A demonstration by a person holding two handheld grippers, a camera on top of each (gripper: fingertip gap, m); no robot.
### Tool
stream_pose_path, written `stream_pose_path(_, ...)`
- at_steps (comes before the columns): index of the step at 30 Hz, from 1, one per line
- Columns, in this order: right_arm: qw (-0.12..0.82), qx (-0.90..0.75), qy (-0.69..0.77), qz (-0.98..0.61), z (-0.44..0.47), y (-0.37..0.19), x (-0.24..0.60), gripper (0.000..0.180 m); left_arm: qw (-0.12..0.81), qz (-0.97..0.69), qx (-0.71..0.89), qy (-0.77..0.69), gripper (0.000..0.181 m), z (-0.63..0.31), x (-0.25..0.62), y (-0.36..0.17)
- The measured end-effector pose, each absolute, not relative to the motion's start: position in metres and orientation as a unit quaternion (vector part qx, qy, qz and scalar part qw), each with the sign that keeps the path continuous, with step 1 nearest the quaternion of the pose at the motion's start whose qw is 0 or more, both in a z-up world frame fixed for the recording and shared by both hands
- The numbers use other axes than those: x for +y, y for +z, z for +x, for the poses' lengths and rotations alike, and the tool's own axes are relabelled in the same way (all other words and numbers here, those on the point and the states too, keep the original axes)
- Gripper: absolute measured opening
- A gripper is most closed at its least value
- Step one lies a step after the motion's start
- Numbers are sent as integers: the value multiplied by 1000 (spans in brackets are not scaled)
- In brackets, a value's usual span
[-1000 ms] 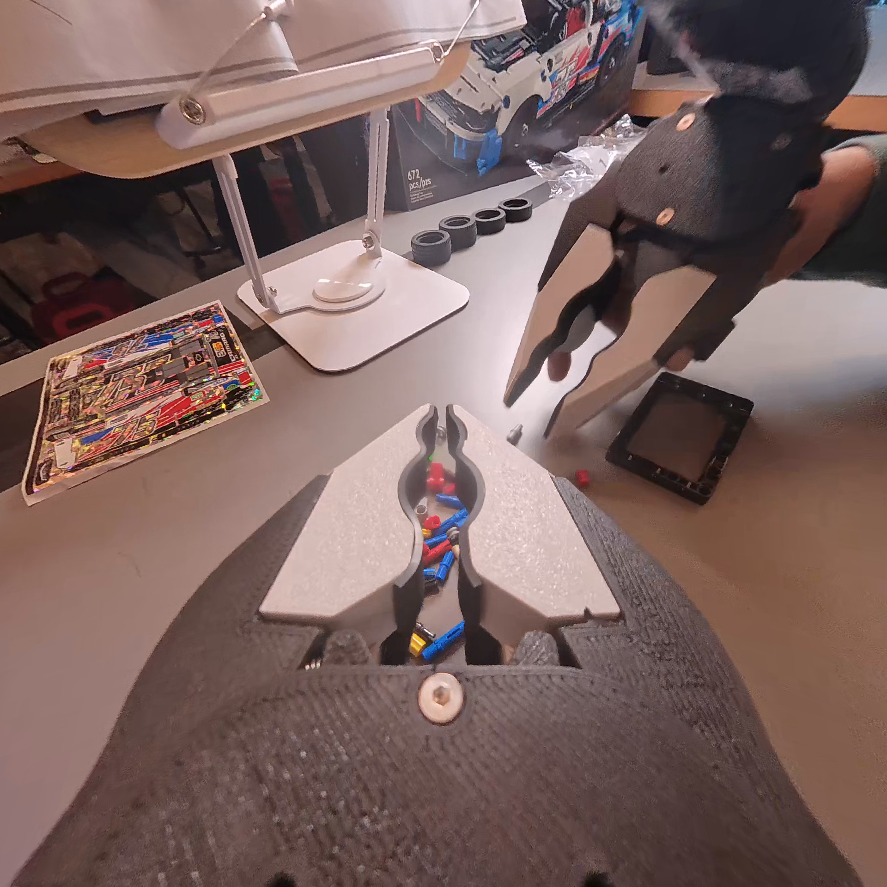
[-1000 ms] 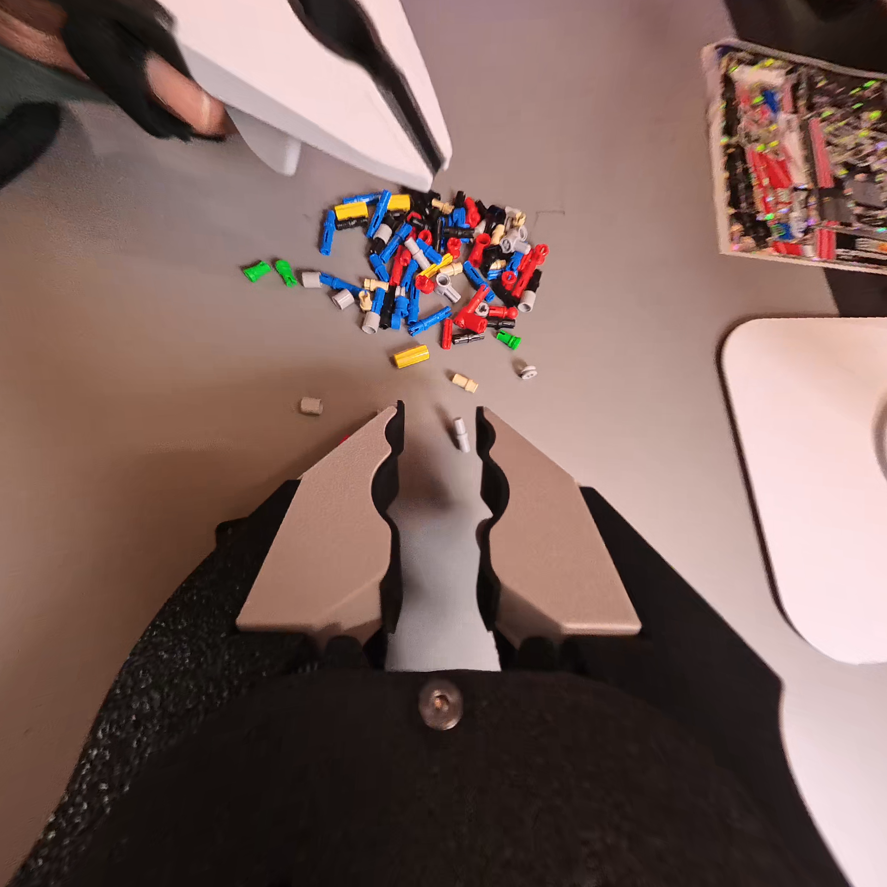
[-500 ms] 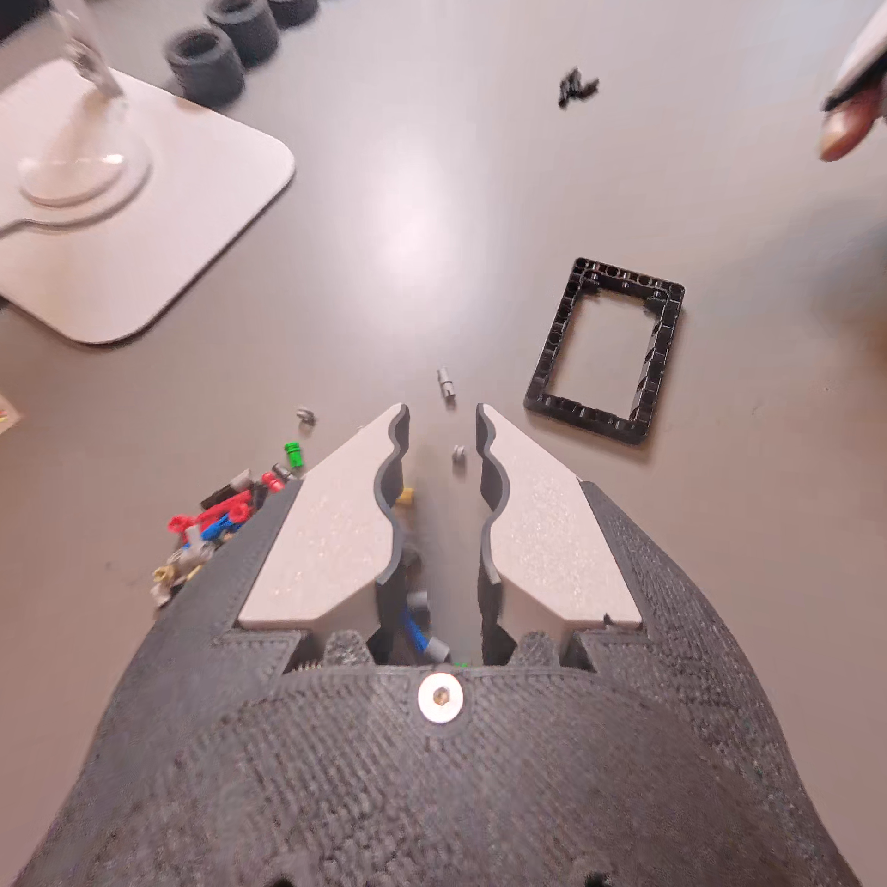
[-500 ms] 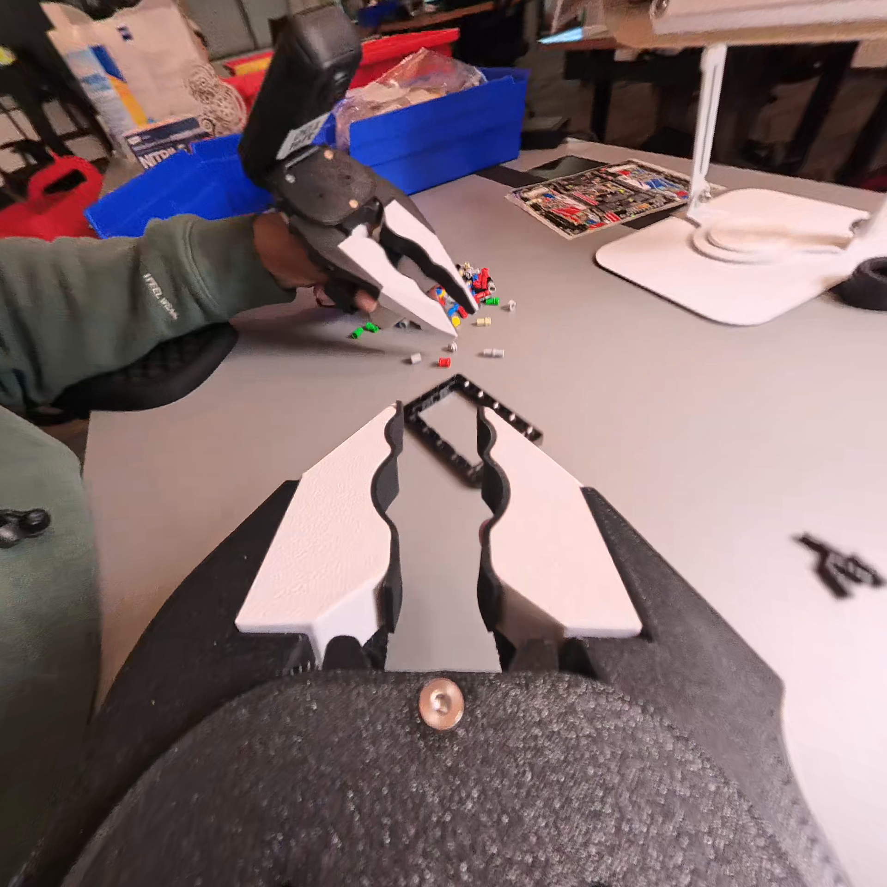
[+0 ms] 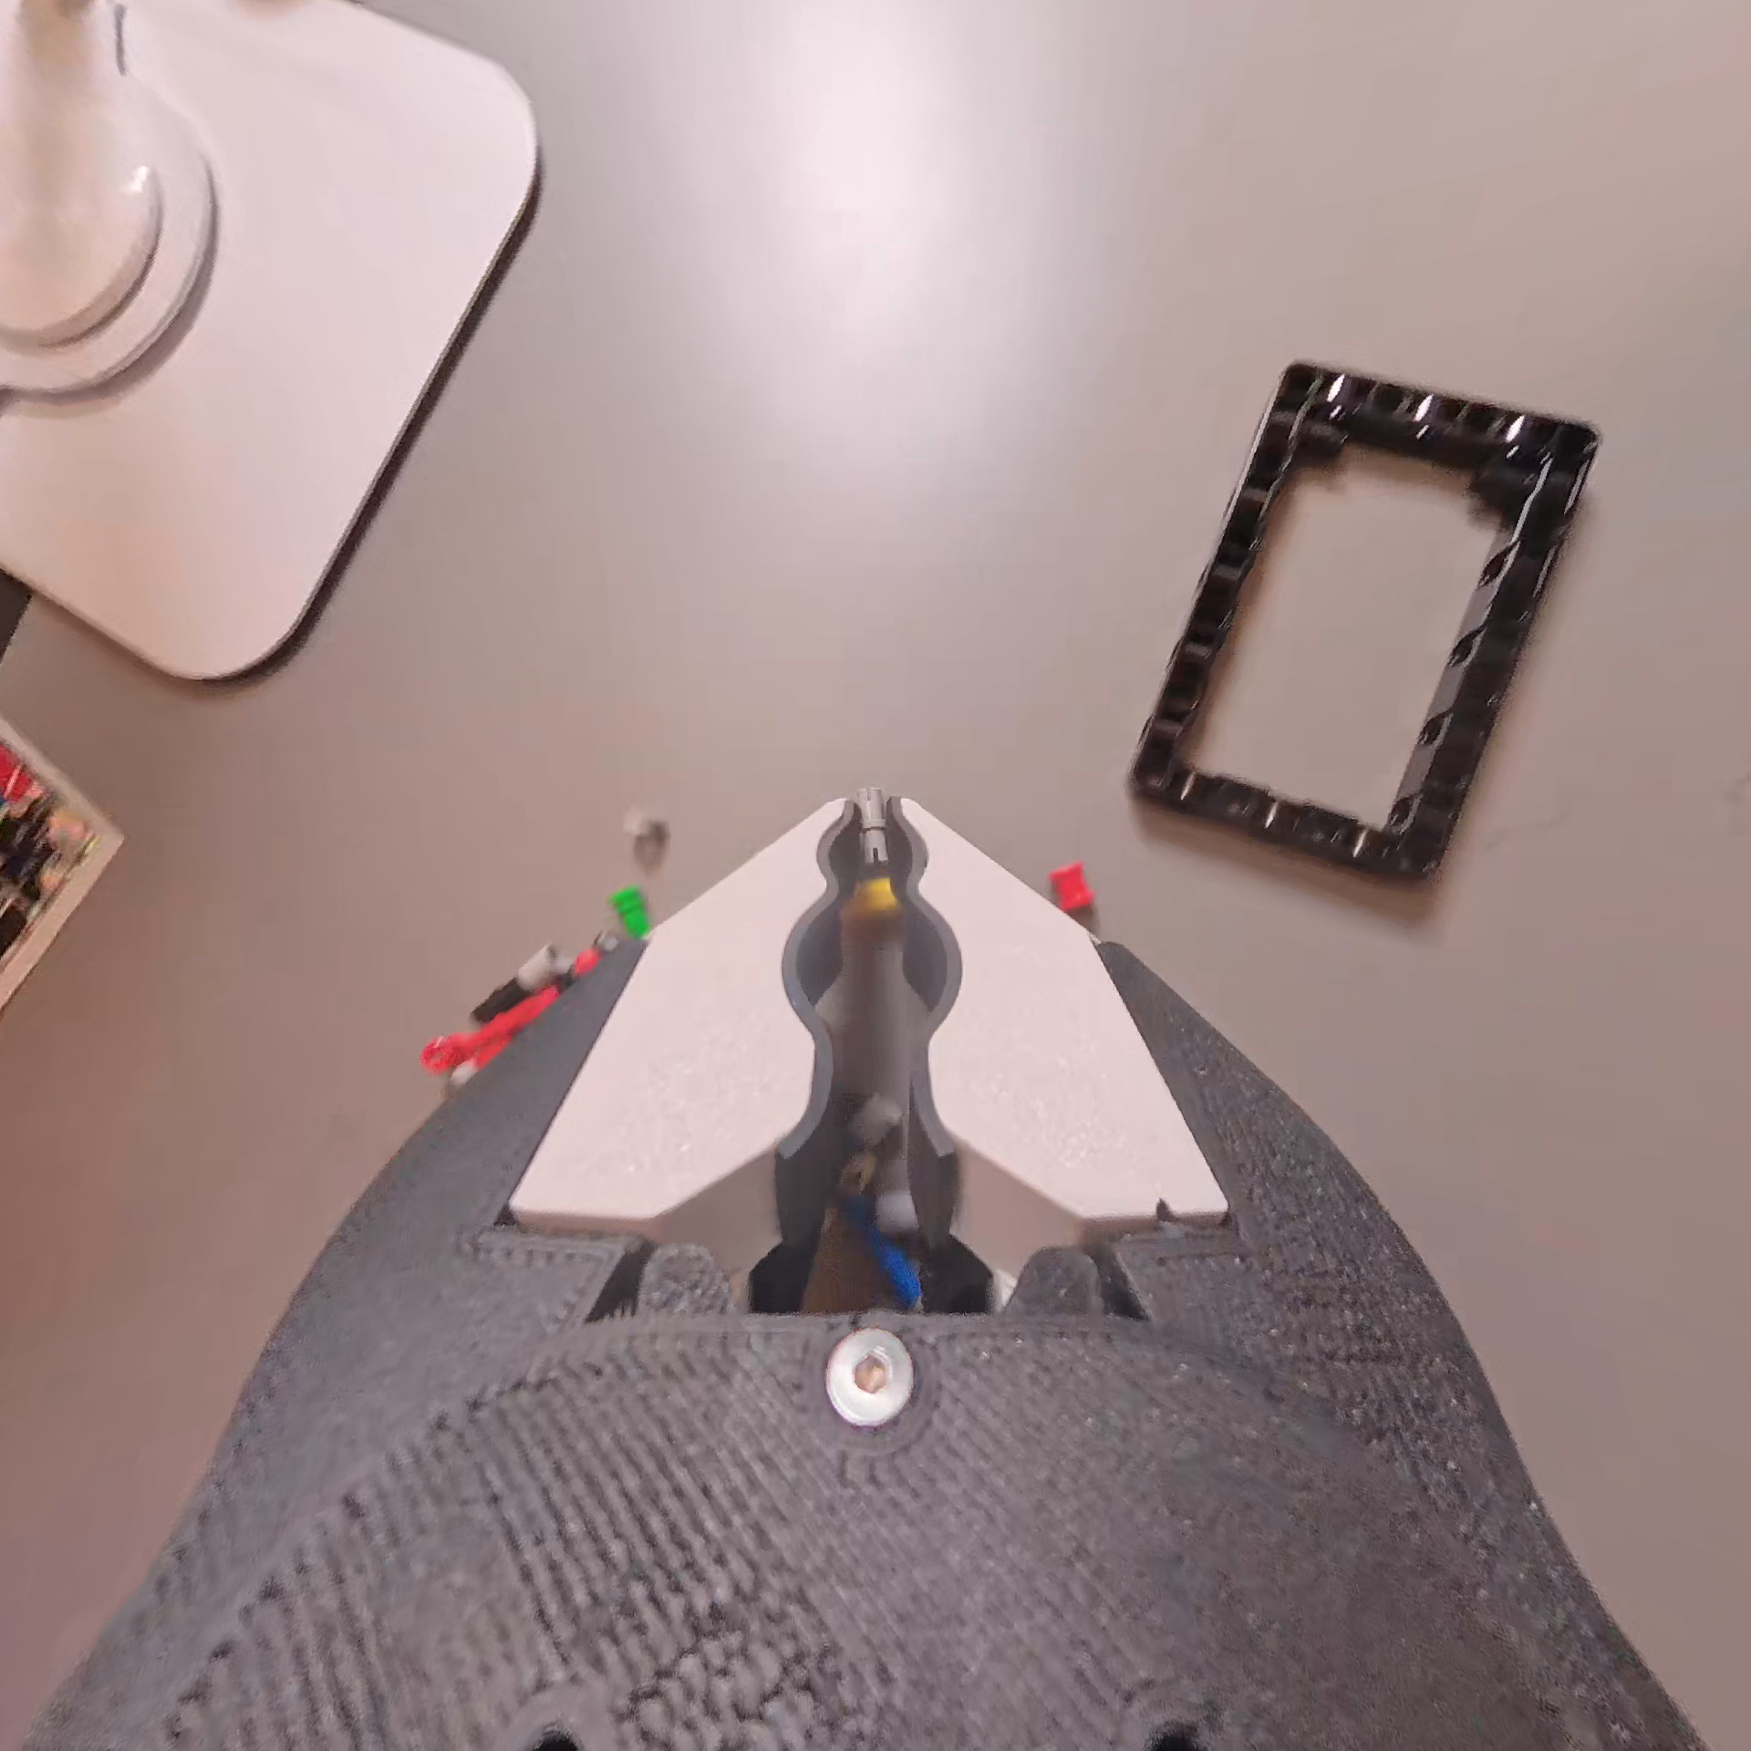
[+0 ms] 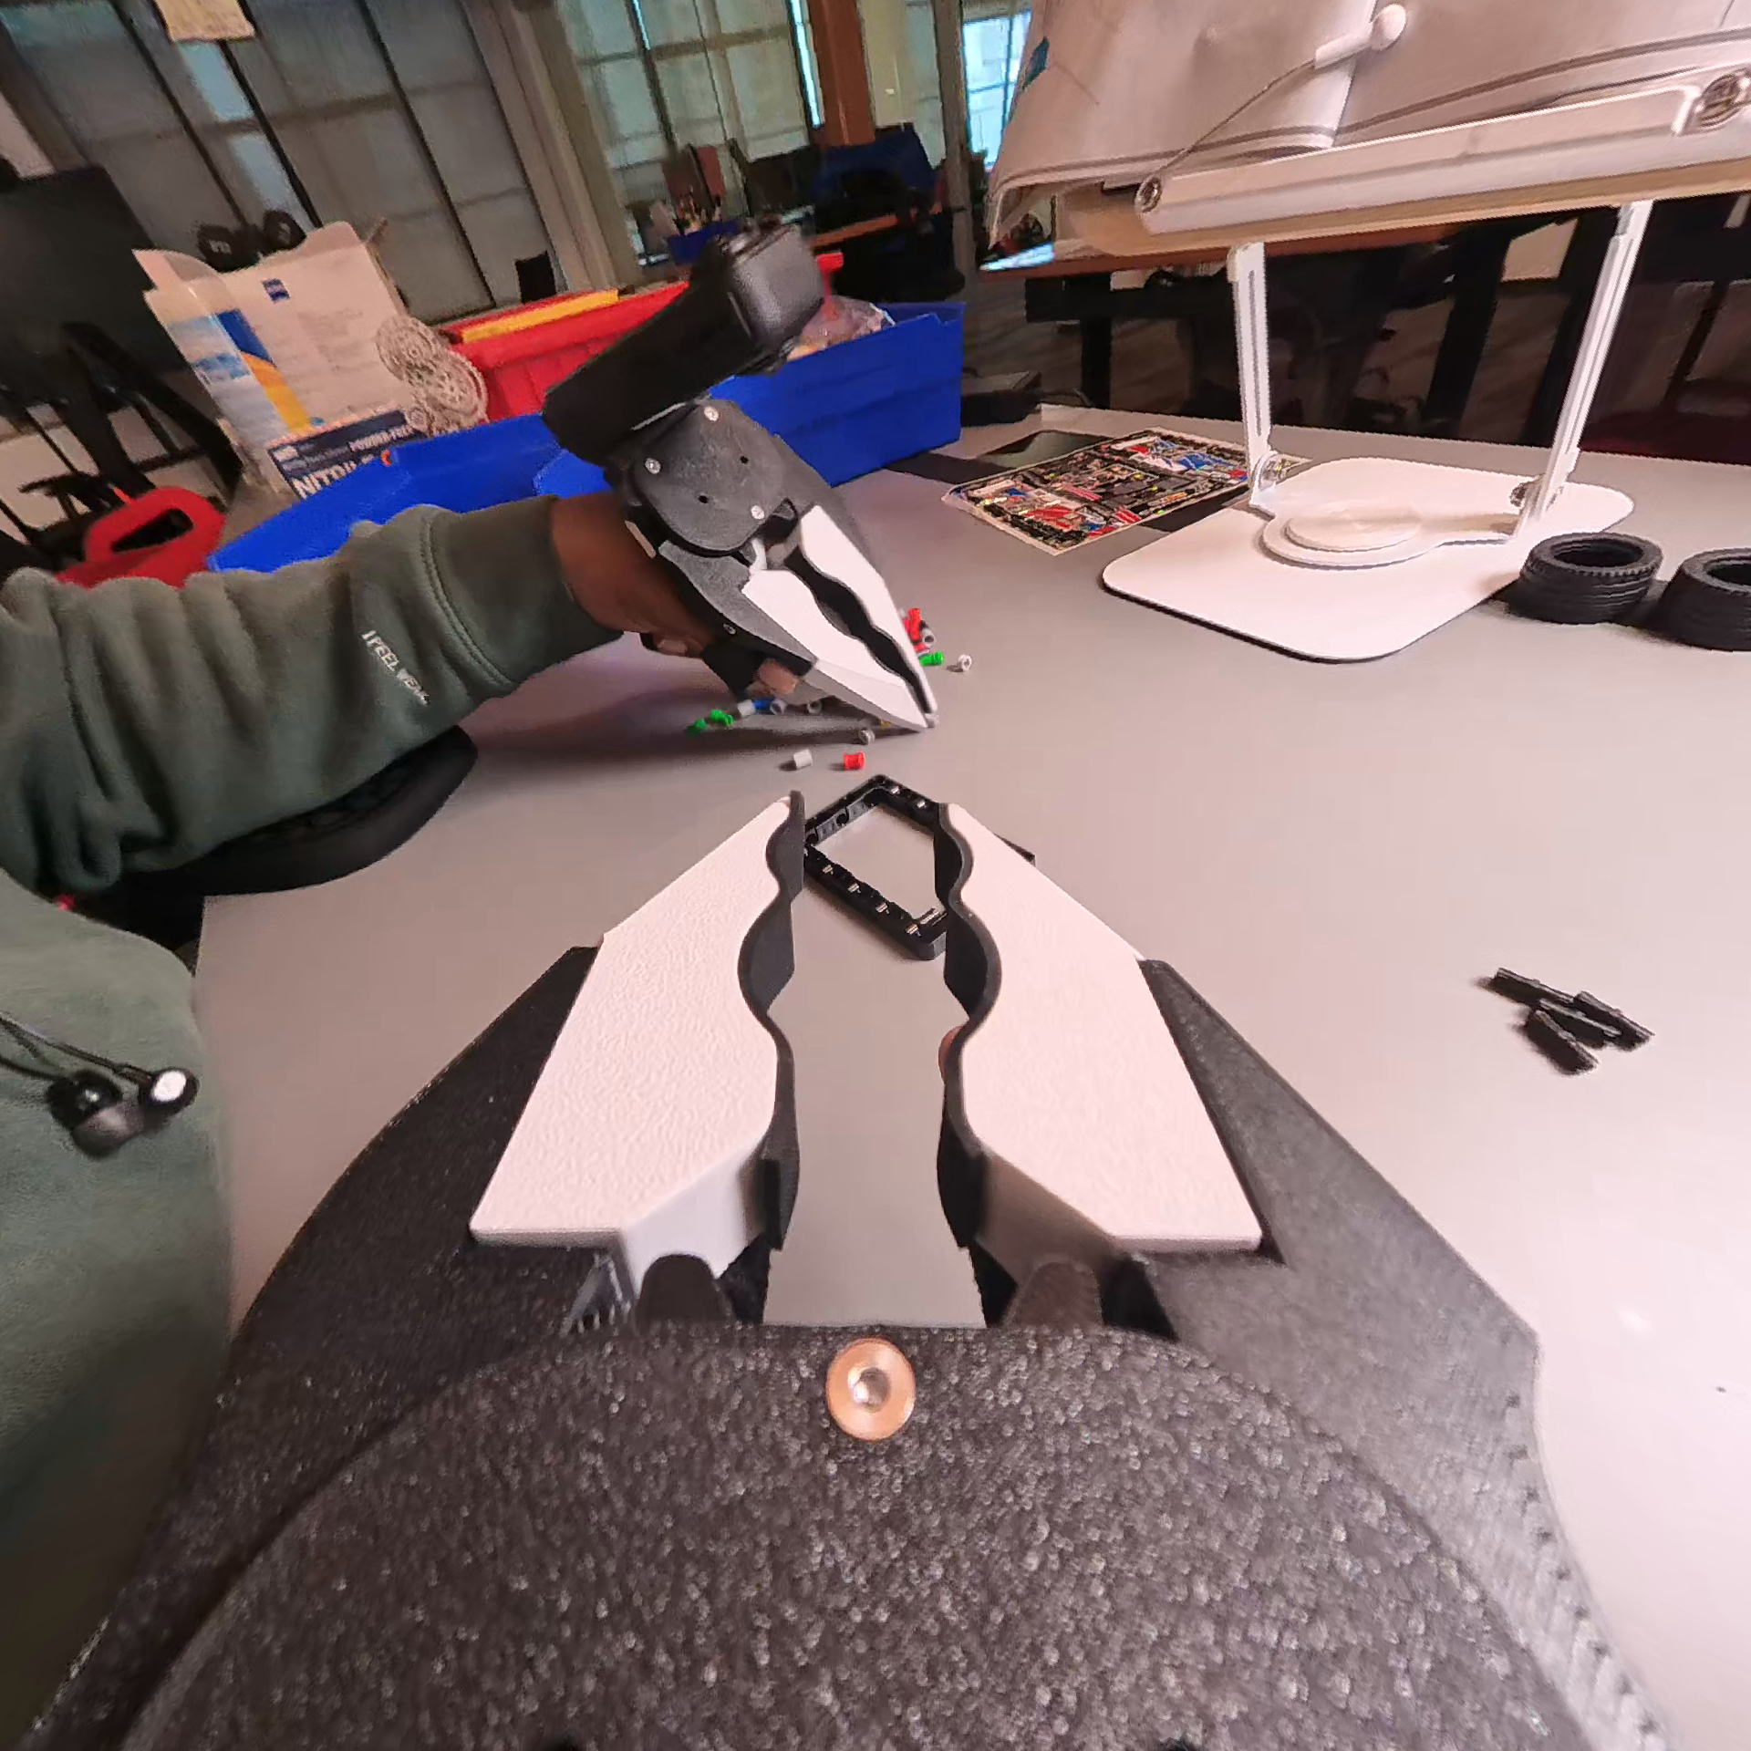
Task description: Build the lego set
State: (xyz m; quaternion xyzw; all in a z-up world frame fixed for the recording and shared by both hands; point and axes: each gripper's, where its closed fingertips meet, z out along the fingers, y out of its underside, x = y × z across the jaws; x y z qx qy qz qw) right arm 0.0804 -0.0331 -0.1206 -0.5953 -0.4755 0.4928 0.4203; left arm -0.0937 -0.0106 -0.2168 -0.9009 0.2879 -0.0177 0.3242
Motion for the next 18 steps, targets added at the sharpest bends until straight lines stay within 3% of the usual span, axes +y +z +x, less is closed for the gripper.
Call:
stream_pose_path(6, 424, -464, 504, -593, 83, -117, -31, 24, 312, -917, 248, -13, 4, -135, -30, -208)
stream_pose_path(10, 422, -469, 500, -594, 82, -120, -32, 24, 320, -914, 249, -16, 22, -138, -35, -201)
stream_pose_path(18, 421, -458, 507, -597, 83, -119, -29, 23, 313, -891, 322, -64, 17, -92, -40, -211)
